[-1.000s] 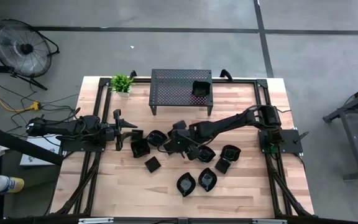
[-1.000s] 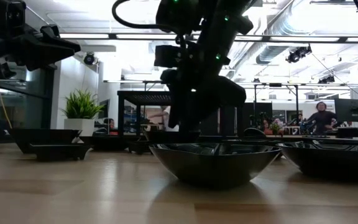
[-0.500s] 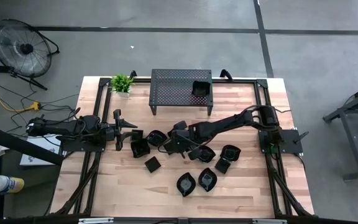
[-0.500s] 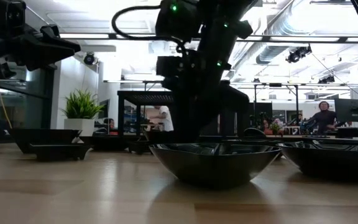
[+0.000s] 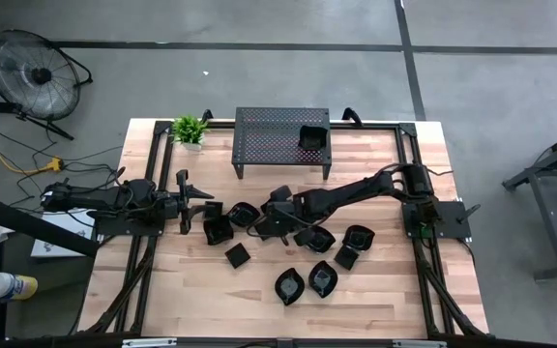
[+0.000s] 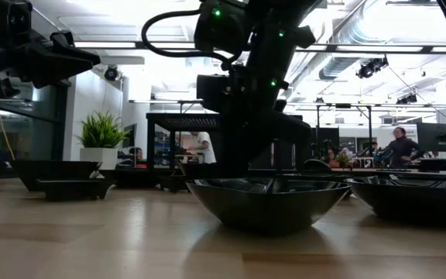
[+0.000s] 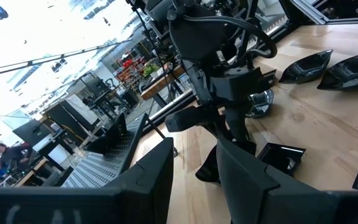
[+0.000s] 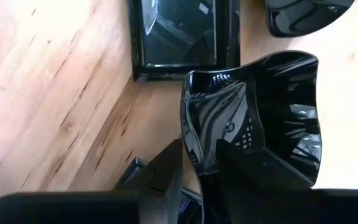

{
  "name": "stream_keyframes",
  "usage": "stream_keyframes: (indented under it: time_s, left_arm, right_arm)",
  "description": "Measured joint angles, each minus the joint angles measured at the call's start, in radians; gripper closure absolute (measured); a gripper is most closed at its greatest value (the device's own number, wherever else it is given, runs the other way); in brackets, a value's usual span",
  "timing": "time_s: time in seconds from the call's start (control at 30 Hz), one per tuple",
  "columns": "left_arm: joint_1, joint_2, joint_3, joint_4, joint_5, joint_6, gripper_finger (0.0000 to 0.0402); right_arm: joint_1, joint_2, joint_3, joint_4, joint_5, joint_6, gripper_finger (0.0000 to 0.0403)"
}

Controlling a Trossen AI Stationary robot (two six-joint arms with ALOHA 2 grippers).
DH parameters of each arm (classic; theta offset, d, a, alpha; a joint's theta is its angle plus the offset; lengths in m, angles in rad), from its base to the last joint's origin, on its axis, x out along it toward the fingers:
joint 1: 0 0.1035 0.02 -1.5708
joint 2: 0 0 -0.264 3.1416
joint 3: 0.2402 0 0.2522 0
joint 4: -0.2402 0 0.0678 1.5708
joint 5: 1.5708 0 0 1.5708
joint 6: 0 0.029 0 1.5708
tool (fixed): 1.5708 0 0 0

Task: Pick & Place Mini shaped plates
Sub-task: Stack the distorted square plate on top of the distorted square plate on the shelf

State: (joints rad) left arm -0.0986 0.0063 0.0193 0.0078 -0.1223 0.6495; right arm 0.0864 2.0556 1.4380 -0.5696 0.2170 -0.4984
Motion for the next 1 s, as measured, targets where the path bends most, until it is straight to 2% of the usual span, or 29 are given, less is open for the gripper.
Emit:
stream_keyframes:
  time_s: [0.63, 1.0]
  left_arm:
    - [0.000, 0.000, 0.000, 0.000, 0.000, 0.000, 0.0282]
    - [0.000, 0.000, 0.000, 0.000, 0.000, 0.000, 0.0282]
  right_arm:
    - [0.006, -0.002, 0.001, -0.056, 0.031, 0.000, 0.0398]
    - [0.021, -0.029, 0.001, -0.061, 0.081, 0.001, 0.0400]
